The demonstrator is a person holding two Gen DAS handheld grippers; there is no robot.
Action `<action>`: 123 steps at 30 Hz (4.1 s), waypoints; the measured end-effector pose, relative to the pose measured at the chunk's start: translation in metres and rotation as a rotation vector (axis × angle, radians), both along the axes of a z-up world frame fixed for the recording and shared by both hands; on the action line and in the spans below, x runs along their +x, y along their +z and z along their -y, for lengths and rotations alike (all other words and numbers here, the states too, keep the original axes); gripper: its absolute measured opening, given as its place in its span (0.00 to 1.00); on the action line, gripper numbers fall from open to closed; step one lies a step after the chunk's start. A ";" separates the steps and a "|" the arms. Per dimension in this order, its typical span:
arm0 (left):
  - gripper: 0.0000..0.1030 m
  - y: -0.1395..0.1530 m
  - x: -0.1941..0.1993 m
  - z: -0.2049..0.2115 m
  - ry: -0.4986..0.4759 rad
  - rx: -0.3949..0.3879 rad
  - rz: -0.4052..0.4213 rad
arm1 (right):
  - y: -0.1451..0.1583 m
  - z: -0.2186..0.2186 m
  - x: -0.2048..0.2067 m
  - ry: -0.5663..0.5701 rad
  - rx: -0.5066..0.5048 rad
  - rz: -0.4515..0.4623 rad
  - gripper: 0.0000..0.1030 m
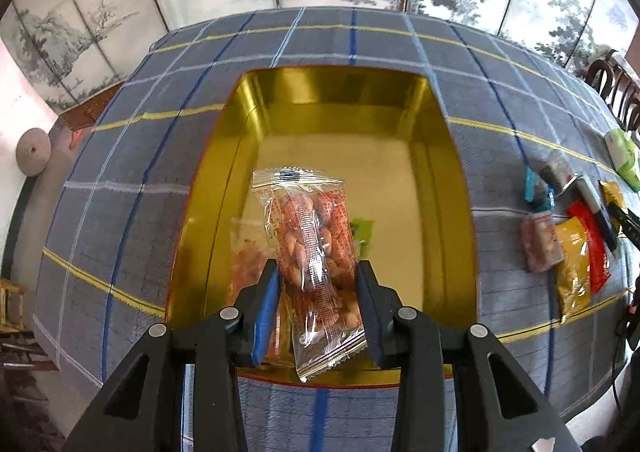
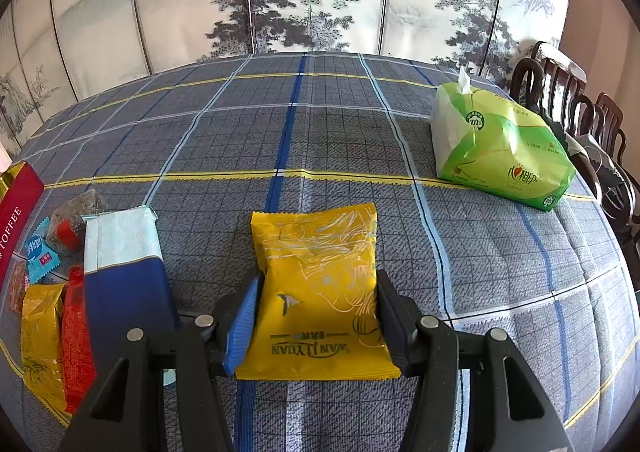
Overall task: Organize snacks
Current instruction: 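Carry the peanut bag into the tin and open the left gripper, then carry the yellow WANLIYUAN packet into the tin and open the right gripper, then grasp the blue-and-white tissue pack with the right gripper while the left moves to the pile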
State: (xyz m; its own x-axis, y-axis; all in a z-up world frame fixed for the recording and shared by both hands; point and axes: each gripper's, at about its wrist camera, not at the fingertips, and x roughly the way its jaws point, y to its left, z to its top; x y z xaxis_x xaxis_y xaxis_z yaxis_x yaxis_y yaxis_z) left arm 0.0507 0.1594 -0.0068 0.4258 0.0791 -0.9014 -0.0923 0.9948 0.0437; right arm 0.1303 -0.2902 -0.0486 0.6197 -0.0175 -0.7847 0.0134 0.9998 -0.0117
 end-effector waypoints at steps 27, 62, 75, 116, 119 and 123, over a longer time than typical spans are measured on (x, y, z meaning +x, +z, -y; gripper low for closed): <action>0.43 -0.020 -0.003 -0.015 -0.008 0.022 -0.026 | 0.006 -0.008 -0.001 -0.036 -0.056 0.013 0.54; 0.82 0.043 -0.072 -0.087 0.209 0.056 0.176 | 0.088 -0.281 -0.050 0.412 0.107 0.081 0.54; 0.82 0.034 -0.091 -0.113 0.274 0.030 0.151 | 0.075 -0.355 -0.061 0.553 0.083 0.026 0.54; 0.82 0.025 -0.107 -0.117 0.309 -0.013 0.125 | 0.054 -0.395 -0.063 0.626 0.079 -0.051 0.63; 0.82 0.030 -0.103 -0.107 0.289 -0.013 0.134 | 0.066 -0.381 -0.066 0.642 0.107 -0.030 0.63; 0.82 0.035 -0.097 -0.088 0.253 -0.012 0.142 | 0.080 -0.345 -0.063 0.618 0.117 0.011 0.63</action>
State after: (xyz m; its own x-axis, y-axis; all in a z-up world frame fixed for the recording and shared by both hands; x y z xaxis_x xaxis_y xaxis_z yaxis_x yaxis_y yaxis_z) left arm -0.0461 0.2478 0.0277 0.5160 0.1885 -0.8356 -0.3423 0.9396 0.0006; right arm 0.0678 0.0550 0.0317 0.4962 0.4319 -0.7532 -0.5675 0.8178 0.0952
